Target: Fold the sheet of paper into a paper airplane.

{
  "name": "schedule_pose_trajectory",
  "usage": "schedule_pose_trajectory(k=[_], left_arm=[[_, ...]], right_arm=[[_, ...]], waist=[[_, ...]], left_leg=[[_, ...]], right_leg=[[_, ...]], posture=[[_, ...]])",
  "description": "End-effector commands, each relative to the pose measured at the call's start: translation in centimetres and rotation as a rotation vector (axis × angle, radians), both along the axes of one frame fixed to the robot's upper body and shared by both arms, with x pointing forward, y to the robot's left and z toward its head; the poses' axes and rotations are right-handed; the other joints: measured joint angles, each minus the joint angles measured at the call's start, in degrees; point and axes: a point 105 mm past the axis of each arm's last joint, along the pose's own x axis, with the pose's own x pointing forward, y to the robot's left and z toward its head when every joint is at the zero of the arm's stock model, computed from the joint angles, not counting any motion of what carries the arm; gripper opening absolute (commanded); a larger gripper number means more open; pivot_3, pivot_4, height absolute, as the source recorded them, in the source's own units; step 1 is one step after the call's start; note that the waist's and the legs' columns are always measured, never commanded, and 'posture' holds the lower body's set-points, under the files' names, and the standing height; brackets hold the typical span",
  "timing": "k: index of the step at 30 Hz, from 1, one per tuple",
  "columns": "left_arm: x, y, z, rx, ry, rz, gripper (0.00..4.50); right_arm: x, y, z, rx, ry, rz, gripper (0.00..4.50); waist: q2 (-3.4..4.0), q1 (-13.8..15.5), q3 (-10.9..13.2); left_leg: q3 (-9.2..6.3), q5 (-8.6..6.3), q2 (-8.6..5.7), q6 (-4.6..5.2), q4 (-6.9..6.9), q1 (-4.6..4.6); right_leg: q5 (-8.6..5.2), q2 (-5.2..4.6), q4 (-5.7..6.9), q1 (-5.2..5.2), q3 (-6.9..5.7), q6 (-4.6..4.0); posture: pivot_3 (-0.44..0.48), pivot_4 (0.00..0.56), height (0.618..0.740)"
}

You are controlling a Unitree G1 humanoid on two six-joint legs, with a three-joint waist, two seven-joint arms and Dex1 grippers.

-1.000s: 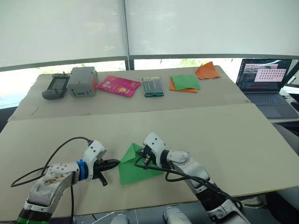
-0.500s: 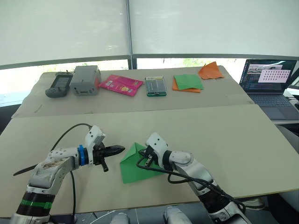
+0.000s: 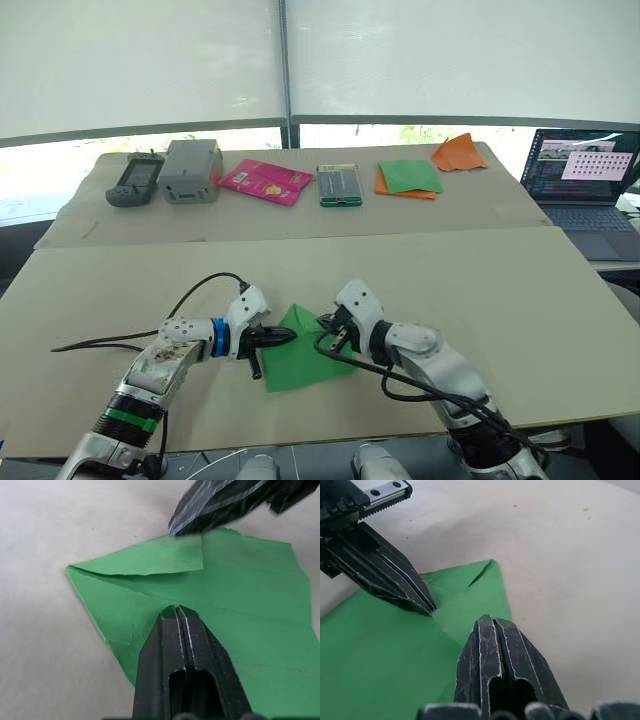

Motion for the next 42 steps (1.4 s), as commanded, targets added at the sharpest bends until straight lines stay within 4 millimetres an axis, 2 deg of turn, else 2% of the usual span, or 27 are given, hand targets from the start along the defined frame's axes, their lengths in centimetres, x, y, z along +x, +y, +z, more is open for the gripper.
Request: schedule_pose_trajectory(k=[1,4,10,14,19,23,26,29,33,42], left_arm=[[-0.4,0.3,-1.6,0.049,0.045,0.002,0.02],[-0.4,0.2,-1.7,0.049,0.043,0.000,0.02],[-0.6,0.1,-1.8,0.048,0.043,0.003,0.02],[-0.6,0.1,-1.8,0.050,0.043,0.010,0.02],[-0.5,0.2,-1.9,0.053,0.042,0.012,0.02],[-0.5,0.3,-1.9,0.060,0.042,0.014,0.02],[-0.4,0.3,-1.9,0.062,0.041,0.014,0.02],[-0.5,0.4,-1.8,0.066,0.043,0.011,0.02],[-0.7,0.5,-1.8,0.074,0.047,0.003,0.02],[-0.7,0.7,-1.8,0.084,0.051,-0.005,0.02]], right_arm=[[-0.5,-2.5,-0.2,-0.046,0.009,-0.014,0.00],[-0.6,-3.5,-1.1,-0.110,0.016,0.017,0.00],[-0.5,-4.1,-1.8,-0.183,0.026,0.114,0.00],[-1.9,-4.4,-1.5,-0.179,0.080,0.219,0.00],[-4.4,-4.3,-0.6,-0.146,0.149,0.292,0.00],[-8.3,-3.5,0.6,-0.083,0.199,0.421,0.00],[-11.0,-1.9,0.6,-0.045,0.237,0.516,0.00],[-10.1,-0.6,-0.5,-0.033,0.221,0.432,0.00],[-7.7,-0.7,-1.5,-0.034,0.175,0.276,0.00],[-8.3,-0.7,-2.8,-0.003,0.213,0.191,0.00]], waist=[[-0.06,0.3,0.0],[-0.04,0.2,0.0],[-0.08,0.2,0.0],[-0.10,0.4,-0.1],[-0.17,0.4,0.0],[-0.21,0.4,0.0],[-0.26,0.3,0.0],[-0.35,0.3,0.0],[-0.36,0.3,0.0],[-0.28,0.3,0.0]], left_leg=[[0.00,0.00,0.00,0.00,0.02,0.00],[0.01,0.00,0.00,0.00,0.02,0.00],[0.02,0.00,0.00,0.00,0.03,0.04],[0.02,0.00,0.00,0.01,0.07,0.01],[0.02,0.00,0.00,0.01,0.12,0.00],[0.01,0.00,0.00,0.00,0.14,-0.02],[0.01,-0.01,0.00,-0.01,0.15,0.00],[0.00,-0.17,0.01,-0.27,0.13,0.02],[0.01,-0.25,0.01,-0.41,0.26,-0.01],[0.01,-0.16,0.01,-0.24,0.17,0.00]], right_leg=[[0.00,0.00,-0.01,0.00,0.00,0.00],[0.00,-0.01,-0.02,0.00,0.00,-0.01],[0.00,0.00,-0.01,0.00,0.00,0.00],[-0.01,0.00,-0.02,0.04,0.00,0.00],[-0.01,0.00,-0.03,0.06,0.00,0.01],[-0.01,0.00,-0.03,0.04,0.00,0.01],[-0.02,0.00,-0.03,0.03,0.00,0.01],[-0.02,0.00,-0.03,-0.03,0.00,0.01],[-0.02,-0.01,-0.04,-0.04,0.00,0.01],[-0.02,-0.01,-0.03,-0.02,0.00,0.01]], posture=[[0.000,0.150,0.740],[0.000,0.150,0.740],[0.000,0.150,0.740],[0.000,0.150,0.740],[0.000,0.150,0.740],[0.000,0.150,0.740],[0.000,0.150,0.740],[0.000,0.150,0.740],[0.000,0.150,0.740],[0.000,0.150,0.740]])
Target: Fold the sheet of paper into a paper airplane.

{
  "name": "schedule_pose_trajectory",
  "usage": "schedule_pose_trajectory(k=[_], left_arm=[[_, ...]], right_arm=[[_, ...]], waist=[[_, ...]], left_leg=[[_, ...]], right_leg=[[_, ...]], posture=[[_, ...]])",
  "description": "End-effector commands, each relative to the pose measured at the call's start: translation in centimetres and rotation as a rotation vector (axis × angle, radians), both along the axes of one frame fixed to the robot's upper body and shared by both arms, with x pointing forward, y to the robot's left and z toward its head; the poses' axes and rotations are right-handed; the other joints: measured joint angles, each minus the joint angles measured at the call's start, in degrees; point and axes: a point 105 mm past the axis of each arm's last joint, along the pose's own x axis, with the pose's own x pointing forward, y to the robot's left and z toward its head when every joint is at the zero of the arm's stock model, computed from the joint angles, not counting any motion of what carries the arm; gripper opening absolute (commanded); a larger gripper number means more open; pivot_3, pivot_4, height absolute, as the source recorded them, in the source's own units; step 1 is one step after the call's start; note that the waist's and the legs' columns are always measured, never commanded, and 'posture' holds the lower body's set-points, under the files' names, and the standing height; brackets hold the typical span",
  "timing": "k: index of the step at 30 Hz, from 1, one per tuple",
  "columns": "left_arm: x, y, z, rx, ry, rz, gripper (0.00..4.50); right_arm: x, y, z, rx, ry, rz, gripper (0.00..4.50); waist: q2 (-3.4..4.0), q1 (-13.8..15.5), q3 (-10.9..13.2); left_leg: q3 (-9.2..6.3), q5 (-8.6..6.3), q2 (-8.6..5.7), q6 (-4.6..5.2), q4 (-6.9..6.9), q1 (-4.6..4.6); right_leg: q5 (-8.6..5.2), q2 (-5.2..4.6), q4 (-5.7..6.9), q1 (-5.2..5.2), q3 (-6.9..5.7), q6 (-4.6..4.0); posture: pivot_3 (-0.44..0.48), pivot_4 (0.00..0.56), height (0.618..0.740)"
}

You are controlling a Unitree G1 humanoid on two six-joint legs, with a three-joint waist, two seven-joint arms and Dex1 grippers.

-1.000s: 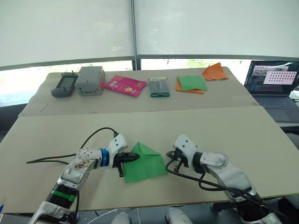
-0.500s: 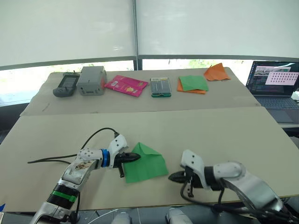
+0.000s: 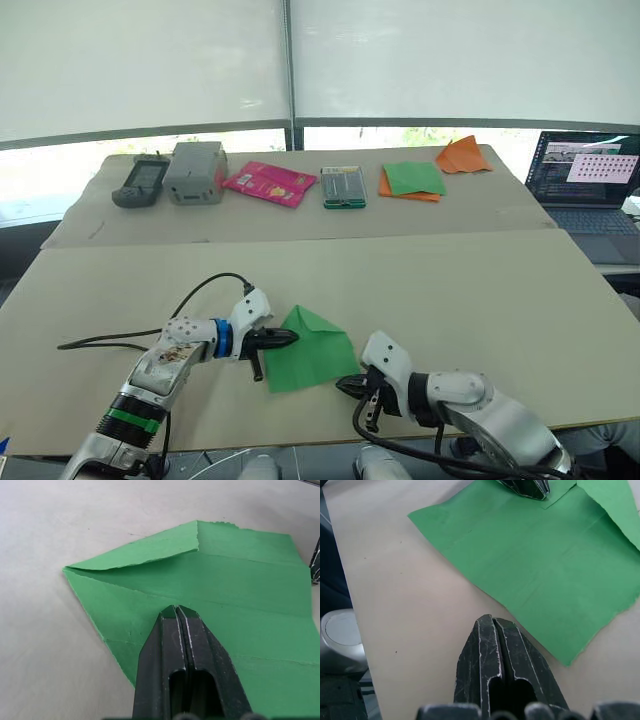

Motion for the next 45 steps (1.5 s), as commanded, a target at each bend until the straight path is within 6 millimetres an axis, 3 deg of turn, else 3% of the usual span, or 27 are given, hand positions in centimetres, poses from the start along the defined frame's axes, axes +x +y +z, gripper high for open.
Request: schedule_pose_trajectory(k=[1,7,13,19,25,29,36,41,45], left_arm=[[-0.5,0.7,-1.6,0.057,0.059,0.009,0.02],[-0.5,0.8,-1.6,0.067,0.056,-0.003,0.02],[-0.1,1.0,-1.4,0.075,0.051,-0.010,0.02],[0.0,1.2,-1.2,0.081,0.051,-0.019,0.02],[0.3,1.3,-1.0,0.091,0.046,-0.027,0.02],[0.4,1.3,-1.0,0.092,0.042,-0.028,0.02],[0.4,1.3,-1.0,0.092,0.039,-0.025,0.02],[0.4,1.5,-1.0,0.094,0.037,-0.019,0.02],[0.4,1.6,-1.0,0.095,0.035,-0.018,0.02]], right_arm=[[-0.2,0.2,-0.1,0.011,-0.007,-0.020,0.00],[0.9,-1.2,-1.1,0.015,-0.072,-0.184,0.00],[0.6,-1.3,-2.0,0.115,-0.111,-0.331,0.00],[2.3,-1.9,-1.9,0.239,-0.222,-0.531,0.00],[2.5,-1.9,-1.6,0.297,-0.304,-0.593,0.00],[3.2,-1.4,-2.3,0.289,-0.318,-0.578,0.00],[5.0,-1.0,-1.4,0.334,-0.330,-0.481,0.00],[4.5,0.9,0.4,0.444,-0.282,-0.321,0.00],[4.1,1.5,0.7,0.441,-0.278,-0.253,0.00]], waist=[[-0.02,0.0,0.0],[-0.09,0.0,-0.1],[-0.15,0.0,-0.1],[-0.18,-0.1,-0.1],[-0.10,0.0,-0.1],[-0.10,0.0,-0.1],[-0.11,-0.1,-0.1],[0.01,-0.1,-0.2],[0.16,-0.1,-0.2]], left_leg=[[-0.01,0.00,0.01,0.00,0.00,0.01],[0.00,-0.01,0.01,-0.02,0.01,0.01],[-0.01,-0.11,0.02,-0.18,0.00,0.02],[-0.01,-0.14,0.06,-0.23,-0.02,0.05],[0.00,-0.14,0.06,-0.24,-0.02,0.04],[0.00,-0.14,0.06,-0.24,-0.09,0.05],[0.00,-0.13,0.06,-0.22,-0.10,0.08],[0.01,0.01,0.05,0.01,-0.09,0.07],[0.01,0.14,0.05,0.22,-0.12,0.07]], right_leg=[[0.00,0.00,0.01,0.00,0.00,0.00],[0.00,0.00,0.00,-0.01,0.00,0.00],[0.00,-0.01,0.00,-0.03,0.00,-0.01],[-0.01,-0.02,-0.02,-0.06,0.00,-0.01],[-0.01,-0.05,-0.03,-0.06,0.00,-0.02],[-0.01,-0.04,-0.02,-0.06,0.00,-0.02],[-0.01,-0.03,-0.01,-0.06,0.00,-0.03],[-0.01,-0.02,0.05,-0.03,0.00,-0.03],[0.00,0.00,0.10,-0.02,0.00,-0.03]], posture=[[0.000,0.150,0.740],[0.000,0.150,0.740],[0.000,0.150,0.740],[0.000,0.150,0.740],[0.000,0.150,0.740],[0.000,0.150,0.740],[0.000,0.150,0.740],[0.000,0.150,0.740],[0.000,0.150,0.740]])
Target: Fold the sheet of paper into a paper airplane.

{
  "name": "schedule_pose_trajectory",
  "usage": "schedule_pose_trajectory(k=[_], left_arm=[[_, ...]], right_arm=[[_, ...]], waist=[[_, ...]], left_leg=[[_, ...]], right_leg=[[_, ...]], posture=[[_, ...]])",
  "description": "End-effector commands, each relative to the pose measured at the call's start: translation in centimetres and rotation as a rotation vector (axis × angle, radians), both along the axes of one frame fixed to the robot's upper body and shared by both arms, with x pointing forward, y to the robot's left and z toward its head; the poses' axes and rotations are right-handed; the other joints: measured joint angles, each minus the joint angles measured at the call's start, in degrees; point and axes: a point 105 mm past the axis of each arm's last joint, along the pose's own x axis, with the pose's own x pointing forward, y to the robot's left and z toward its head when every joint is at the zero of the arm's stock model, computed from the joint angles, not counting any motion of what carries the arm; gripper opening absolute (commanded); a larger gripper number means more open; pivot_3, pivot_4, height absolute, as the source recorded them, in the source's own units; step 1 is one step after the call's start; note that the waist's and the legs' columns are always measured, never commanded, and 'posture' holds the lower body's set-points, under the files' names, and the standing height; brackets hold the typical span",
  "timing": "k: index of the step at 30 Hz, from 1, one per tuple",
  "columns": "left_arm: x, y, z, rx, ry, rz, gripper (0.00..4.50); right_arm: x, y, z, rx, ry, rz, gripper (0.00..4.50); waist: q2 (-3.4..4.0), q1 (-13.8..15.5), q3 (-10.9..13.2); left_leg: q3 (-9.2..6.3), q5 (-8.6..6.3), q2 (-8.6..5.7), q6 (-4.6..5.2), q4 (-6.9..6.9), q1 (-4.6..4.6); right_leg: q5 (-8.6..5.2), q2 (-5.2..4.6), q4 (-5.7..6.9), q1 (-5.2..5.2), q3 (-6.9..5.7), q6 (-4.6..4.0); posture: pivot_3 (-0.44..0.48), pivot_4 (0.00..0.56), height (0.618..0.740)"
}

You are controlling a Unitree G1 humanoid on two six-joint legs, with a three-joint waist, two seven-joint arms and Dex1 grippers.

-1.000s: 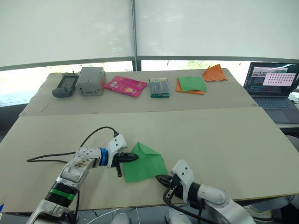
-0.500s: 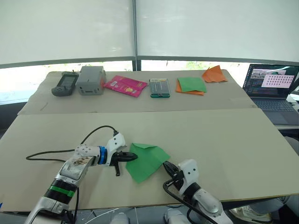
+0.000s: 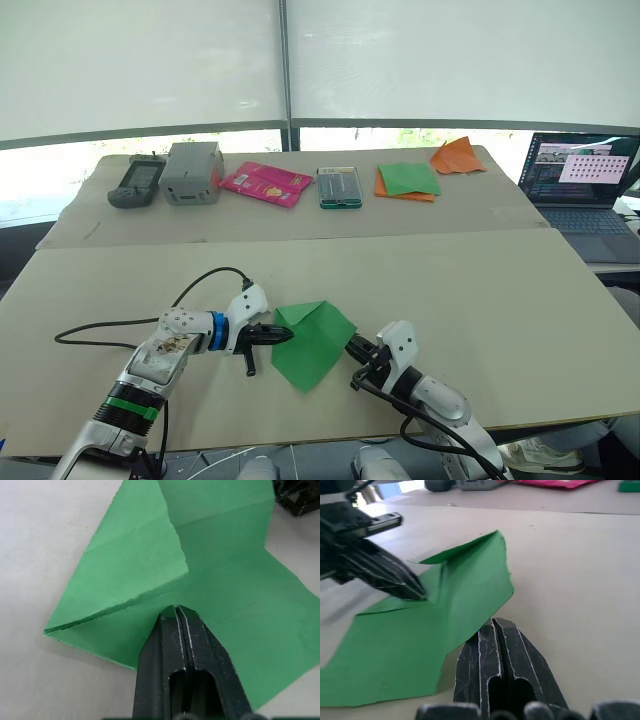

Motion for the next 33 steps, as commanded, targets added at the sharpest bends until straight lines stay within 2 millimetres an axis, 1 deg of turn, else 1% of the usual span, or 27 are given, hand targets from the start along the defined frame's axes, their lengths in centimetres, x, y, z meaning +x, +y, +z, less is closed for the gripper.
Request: schedule_pose_trajectory(k=[1,4,9,12,15,20,23,25,28,31,33], left_arm=[[-0.3,0.9,-1.3,0.047,0.039,0.031,0.02],[-0.3,1.0,-1.3,0.047,0.038,0.036,0.02],[-0.1,1.2,-1.1,0.048,0.032,0.047,0.02],[-0.1,1.2,-1.0,0.049,0.032,0.048,0.02],[0.0,1.2,-0.8,0.049,0.029,0.049,0.02],[0.3,1.4,0.0,0.045,0.019,0.056,0.02],[0.2,1.4,0.0,0.046,0.030,0.054,0.02],[0.2,1.4,-0.1,0.049,0.031,0.055,0.02],[0.3,1.5,-0.1,0.051,0.032,0.057,0.02],[0.4,1.7,0.1,0.051,0.027,0.067,0.02],[0.4,2.1,0.4,0.051,0.020,0.082,0.02]], right_arm=[[-0.6,1.7,1.4,0.005,-0.044,0.108,0.00],[-0.3,2.7,2.0,-0.021,-0.073,0.159,0.00],[0.2,4.0,2.1,-0.082,-0.096,0.219,0.00],[0.6,4.4,2.3,-0.100,-0.106,0.234,0.00],[0.9,4.3,2.2,-0.116,-0.106,0.227,0.00],[0.4,4.5,1.3,-0.164,-0.097,0.255,0.00],[0.3,5.1,1.2,-0.199,-0.116,0.277,0.00],[0.7,5.5,1.0,-0.232,-0.125,0.284,0.00],[1.5,5.7,-0.2,-0.305,-0.097,0.272,0.00],[1.9,5.5,-1.5,-0.354,-0.045,0.256,0.00],[1.8,5.6,-2.1,-0.374,-0.013,0.265,0.00]], waist=[[0.03,0.0,0.0],[0.04,0.0,0.0],[0.03,0.0,0.0],[0.03,0.0,0.0],[0.02,0.0,0.0],[0.02,0.0,0.0],[0.03,0.0,0.0],[0.04,0.0,0.0],[0.02,0.0,0.0],[-0.03,0.0,-0.1],[-0.10,-0.1,-0.1]], left_leg=[[0.00,0.00,0.00,0.00,-0.01,0.00],[0.01,0.01,-0.01,0.00,0.00,-0.01],[0.01,0.01,-0.01,0.00,0.02,-0.01],[0.01,0.01,-0.02,0.01,0.02,-0.02],[0.01,0.01,-0.02,0.01,0.02,-0.02],[0.01,0.01,-0.02,0.01,0.03,-0.02],[0.00,0.01,-0.02,0.01,0.03,-0.02],[0.00,0.01,-0.02,0.01,0.03,-0.01],[0.00,0.01,-0.02,0.01,0.04,-0.01],[0.00,0.01,-0.02,0.01,0.05,0.00],[-0.01,0.01,-0.02,0.02,0.05,0.02]], right_leg=[[0.00,0.00,0.00,0.00,0.00,0.00],[0.00,0.00,-0.02,0.00,0.00,0.00],[0.00,0.00,-0.02,0.00,0.00,0.01],[0.01,0.00,-0.01,0.01,0.00,0.01],[0.01,0.00,-0.01,0.02,0.00,0.02],[0.01,0.01,0.00,0.02,0.00,0.02],[0.01,0.02,0.00,0.01,0.00,0.02],[0.01,0.02,0.00,0.01,0.00,0.02],[0.02,0.02,0.00,0.01,0.00,0.02],[0.02,0.03,0.02,0.04,0.00,0.02],[0.02,0.04,0.04,0.05,0.00,0.02]], posture=[[0.000,0.150,0.740],[0.000,0.150,0.740],[0.000,0.150,0.740],[0.000,0.150,0.740],[0.000,0.150,0.740],[0.000,0.150,0.740],[0.000,0.150,0.740],[0.000,0.150,0.740],[0.000,0.150,0.740],[0.000,0.150,0.740],[0.000,0.150,0.740]])
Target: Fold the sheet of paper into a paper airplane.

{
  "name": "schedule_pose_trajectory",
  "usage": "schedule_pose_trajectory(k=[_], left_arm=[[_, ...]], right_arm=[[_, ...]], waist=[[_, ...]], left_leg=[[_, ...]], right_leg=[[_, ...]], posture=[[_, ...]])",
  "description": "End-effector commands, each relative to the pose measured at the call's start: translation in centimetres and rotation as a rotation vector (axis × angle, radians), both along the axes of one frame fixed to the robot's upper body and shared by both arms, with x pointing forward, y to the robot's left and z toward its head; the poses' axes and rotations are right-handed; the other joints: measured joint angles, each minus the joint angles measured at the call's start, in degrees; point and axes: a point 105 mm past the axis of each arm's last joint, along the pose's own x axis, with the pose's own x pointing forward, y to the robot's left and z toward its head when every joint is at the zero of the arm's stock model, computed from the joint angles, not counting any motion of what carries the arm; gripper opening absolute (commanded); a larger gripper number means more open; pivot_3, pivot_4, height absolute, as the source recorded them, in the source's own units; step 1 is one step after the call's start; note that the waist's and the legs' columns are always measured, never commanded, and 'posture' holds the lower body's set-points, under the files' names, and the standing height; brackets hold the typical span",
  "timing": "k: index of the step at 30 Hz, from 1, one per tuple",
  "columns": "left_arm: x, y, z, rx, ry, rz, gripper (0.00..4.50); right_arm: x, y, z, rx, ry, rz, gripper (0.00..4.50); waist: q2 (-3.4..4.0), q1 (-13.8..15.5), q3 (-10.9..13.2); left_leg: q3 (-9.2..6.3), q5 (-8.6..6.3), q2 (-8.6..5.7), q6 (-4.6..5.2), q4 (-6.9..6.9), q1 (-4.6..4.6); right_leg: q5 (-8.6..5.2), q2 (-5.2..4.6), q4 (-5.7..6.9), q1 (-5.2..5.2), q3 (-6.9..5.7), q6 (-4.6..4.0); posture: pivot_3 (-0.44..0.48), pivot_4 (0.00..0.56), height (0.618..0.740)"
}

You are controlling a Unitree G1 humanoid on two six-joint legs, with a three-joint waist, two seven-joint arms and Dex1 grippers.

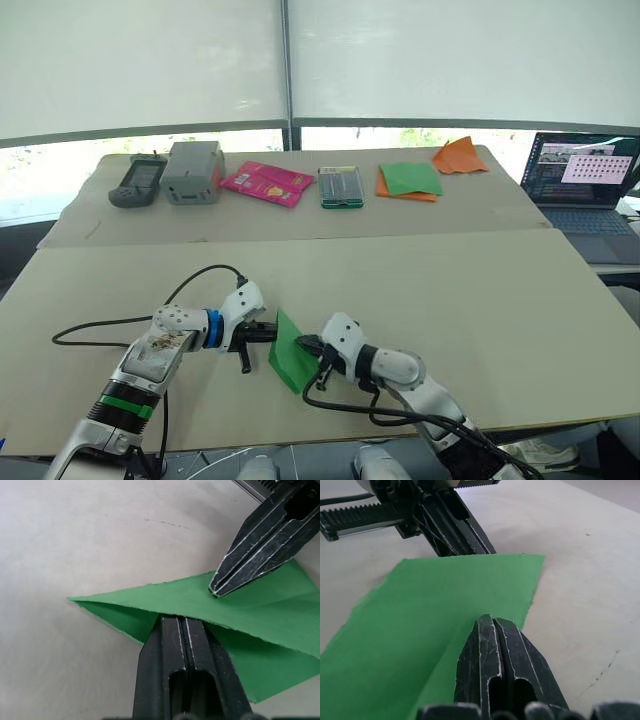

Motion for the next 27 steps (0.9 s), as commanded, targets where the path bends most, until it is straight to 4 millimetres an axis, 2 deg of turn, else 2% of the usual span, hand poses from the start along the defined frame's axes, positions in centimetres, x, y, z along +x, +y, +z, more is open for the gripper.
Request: schedule_pose_trajectory(k=[1,6,11,13,17,20,24,27], left_arm=[[0.2,1.5,0.4,0.024,-0.002,0.055,0.02],[0.1,2.9,2.4,-0.008,-0.024,0.109,0.02],[-0.3,2.2,4.5,-0.122,-0.011,0.101,0.02],[-0.3,1.5,4.6,-0.150,-0.004,0.092,0.02],[-0.7,0.4,3.3,-0.136,0.018,0.074,0.02],[-1.0,0.1,1.5,-0.089,0.034,0.071,0.02],[-1.4,0.6,-0.9,0.021,0.027,0.051,0.02],[-1.6,0.6,-1.7,0.055,0.015,0.038,0.02]], right_arm=[[-0.2,-0.2,-2.2,-0.082,0.085,-0.018,0.00],[-0.6,-0.3,-3.0,-0.120,0.123,-0.010,0.00],[-0.8,-0.3,-3.1,-0.123,0.132,-0.002,0.00],[-0.8,-0.3,-3.1,-0.127,0.132,-0.001,0.00],[-0.7,-0.4,-3.1,-0.126,0.133,-0.010,0.00],[-0.5,-0.4,-2.6,-0.117,0.128,-0.022,0.00],[-0.1,-0.4,-1.4,-0.091,0.105,-0.032,0.00],[0.0,0.0,-0.7,-0.066,0.090,-0.025,0.00]], waist=[[-0.04,-0.2,0.0],[-0.02,-0.3,0.0],[-0.02,-0.2,0.0],[-0.02,-0.1,0.0],[0.00,-0.2,0.0],[0.04,-0.2,-0.1],[0.03,-0.1,-0.1],[0.06,0.0,-0.1]], left_leg=[[0.00,0.00,0.01,0.00,0.00,0.01],[-0.02,0.00,0.03,0.00,-0.01,0.04],[-0.01,0.00,0.03,0.00,0.00,0.03],[-0.01,0.00,0.03,0.00,0.00,0.03],[-0.01,0.00,0.03,0.00,0.00,0.03],[-0.01,0.00,0.03,0.00,0.00,0.03],[-0.01,0.00,0.02,0.00,0.00,0.03],[-0.01,0.00,0.02,0.00,0.02,0.03]], right_leg=[[0.00,0.01,0.01,-0.01,0.00,0.00],[0.00,0.03,0.08,-0.02,0.00,-0.01],[0.00,0.02,0.03,-0.02,0.00,-0.01],[0.00,0.02,0.03,-0.02,0.00,-0.01],[0.00,0.03,0.03,-0.02,0.00,-0.01],[0.01,0.03,0.04,-0.02,0.00,-0.01],[0.01,0.03,0.03,-0.02,0.00,-0.01],[0.00,0.02,0.01,0.00,0.00,-0.01]], posture=[[0.000,0.150,0.740],[0.000,0.150,0.740],[0.000,0.150,0.740],[0.000,0.150,0.740],[0.000,0.150,0.740],[0.000,0.150,0.740],[0.000,0.150,0.740],[0.000,0.150,0.740]])
